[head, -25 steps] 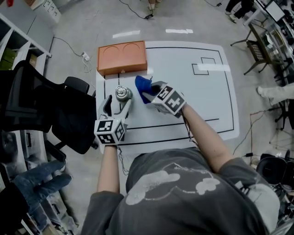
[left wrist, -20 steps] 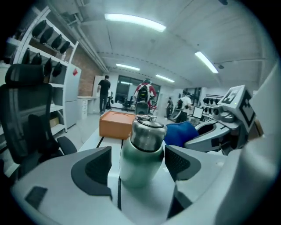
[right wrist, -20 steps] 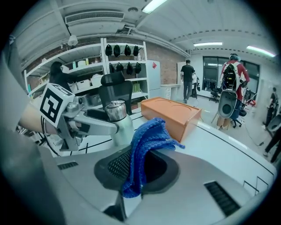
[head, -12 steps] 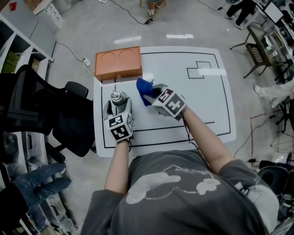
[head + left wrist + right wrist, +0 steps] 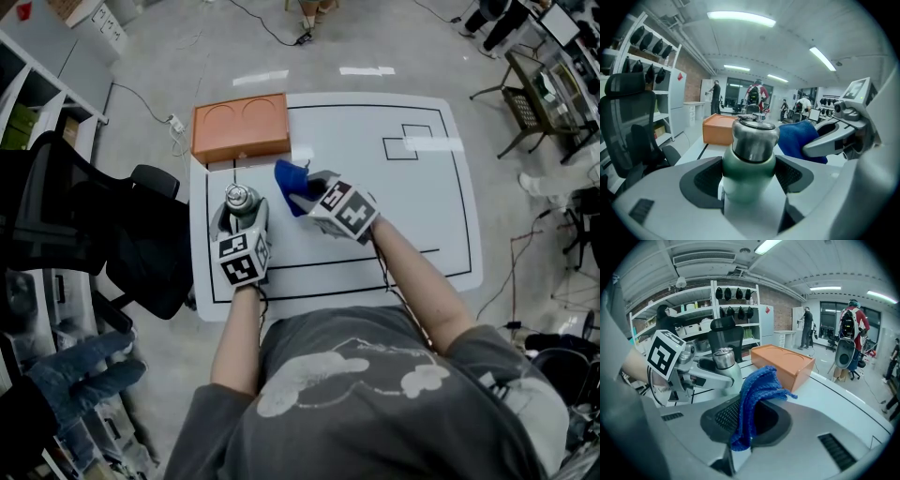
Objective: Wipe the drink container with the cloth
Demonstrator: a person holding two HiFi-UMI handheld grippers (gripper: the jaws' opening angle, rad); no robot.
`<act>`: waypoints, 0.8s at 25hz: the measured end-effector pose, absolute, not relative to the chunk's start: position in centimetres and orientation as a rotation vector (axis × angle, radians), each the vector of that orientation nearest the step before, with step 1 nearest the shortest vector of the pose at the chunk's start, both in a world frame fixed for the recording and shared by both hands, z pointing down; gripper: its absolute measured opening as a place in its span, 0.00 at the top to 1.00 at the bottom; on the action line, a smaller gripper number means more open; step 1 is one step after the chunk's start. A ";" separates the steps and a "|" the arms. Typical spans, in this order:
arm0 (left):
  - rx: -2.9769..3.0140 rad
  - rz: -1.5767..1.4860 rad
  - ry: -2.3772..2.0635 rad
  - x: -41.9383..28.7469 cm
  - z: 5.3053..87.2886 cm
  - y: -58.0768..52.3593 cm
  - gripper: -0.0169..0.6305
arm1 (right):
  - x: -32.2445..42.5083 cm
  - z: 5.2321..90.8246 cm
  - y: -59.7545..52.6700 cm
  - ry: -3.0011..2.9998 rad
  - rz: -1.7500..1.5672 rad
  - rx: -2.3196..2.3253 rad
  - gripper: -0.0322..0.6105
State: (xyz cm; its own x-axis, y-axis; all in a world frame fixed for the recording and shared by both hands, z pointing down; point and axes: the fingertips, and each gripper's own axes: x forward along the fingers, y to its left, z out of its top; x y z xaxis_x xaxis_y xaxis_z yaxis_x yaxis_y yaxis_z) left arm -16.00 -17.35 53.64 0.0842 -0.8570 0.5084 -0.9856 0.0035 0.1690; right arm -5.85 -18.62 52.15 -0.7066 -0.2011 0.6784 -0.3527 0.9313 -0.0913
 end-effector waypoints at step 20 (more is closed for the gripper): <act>2.625 0.610 -0.860 -15.4 53.3 -16.4 0.44 | -13.6 49.2 -17.5 -2.455 0.086 -0.226 0.89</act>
